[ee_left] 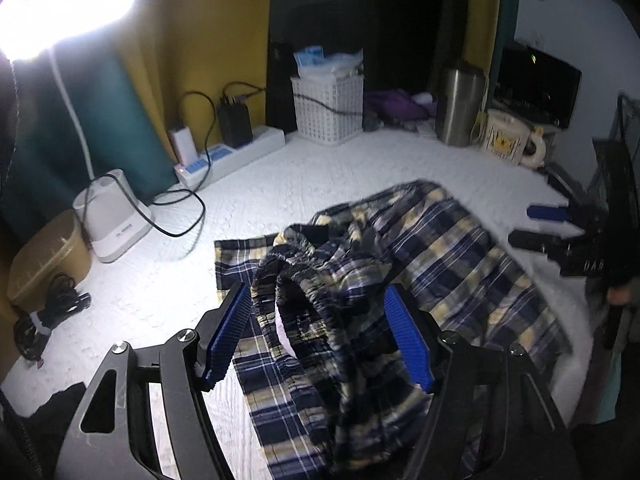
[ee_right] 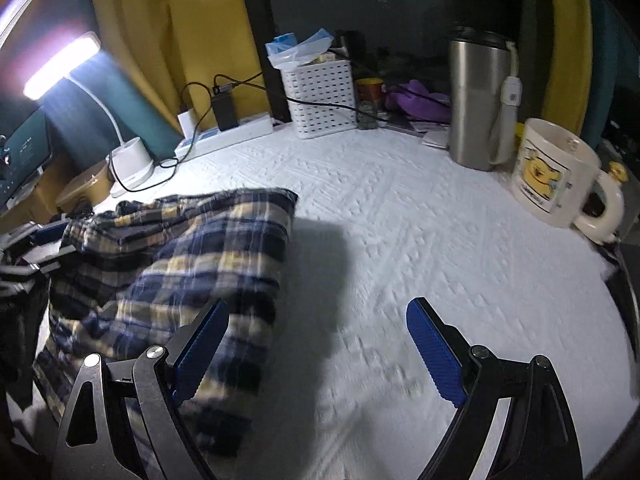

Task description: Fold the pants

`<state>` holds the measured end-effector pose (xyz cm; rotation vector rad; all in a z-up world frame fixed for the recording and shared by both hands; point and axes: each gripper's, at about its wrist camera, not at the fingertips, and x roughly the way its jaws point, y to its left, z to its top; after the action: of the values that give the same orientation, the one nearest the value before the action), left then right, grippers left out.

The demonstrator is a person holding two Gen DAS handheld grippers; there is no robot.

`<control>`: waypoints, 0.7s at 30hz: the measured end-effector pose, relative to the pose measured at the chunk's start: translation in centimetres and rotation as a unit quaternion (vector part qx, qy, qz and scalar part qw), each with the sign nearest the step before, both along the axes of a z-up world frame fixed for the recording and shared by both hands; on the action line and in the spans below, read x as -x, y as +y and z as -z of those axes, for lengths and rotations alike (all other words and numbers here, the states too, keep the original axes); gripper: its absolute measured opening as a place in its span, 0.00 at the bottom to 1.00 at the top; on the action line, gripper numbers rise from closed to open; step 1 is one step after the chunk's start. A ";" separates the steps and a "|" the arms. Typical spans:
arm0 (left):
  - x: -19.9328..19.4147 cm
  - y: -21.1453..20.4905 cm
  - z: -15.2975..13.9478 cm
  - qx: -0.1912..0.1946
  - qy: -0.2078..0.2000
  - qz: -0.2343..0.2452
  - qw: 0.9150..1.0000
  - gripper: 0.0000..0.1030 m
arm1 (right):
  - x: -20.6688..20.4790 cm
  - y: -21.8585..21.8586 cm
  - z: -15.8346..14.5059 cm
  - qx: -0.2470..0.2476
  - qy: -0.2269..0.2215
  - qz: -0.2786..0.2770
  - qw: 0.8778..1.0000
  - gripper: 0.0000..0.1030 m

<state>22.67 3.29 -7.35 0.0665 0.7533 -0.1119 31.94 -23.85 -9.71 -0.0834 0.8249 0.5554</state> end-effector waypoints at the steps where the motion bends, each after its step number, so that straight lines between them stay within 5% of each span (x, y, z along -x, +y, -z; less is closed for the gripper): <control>1: -0.3 0.1 0.3 -0.001 0.004 0.005 1.000 0.67 | -0.5 0.3 0.0 -0.008 0.002 -0.004 1.000 0.89; 21: -4.1 1.0 3.1 0.005 0.047 0.035 0.998 0.67 | -4.6 5.3 1.4 -0.002 0.031 -0.011 0.999 0.89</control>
<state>26.72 4.28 -10.42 0.0784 0.8444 -0.1865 36.52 -18.55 -11.15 -0.0718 0.8833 0.5837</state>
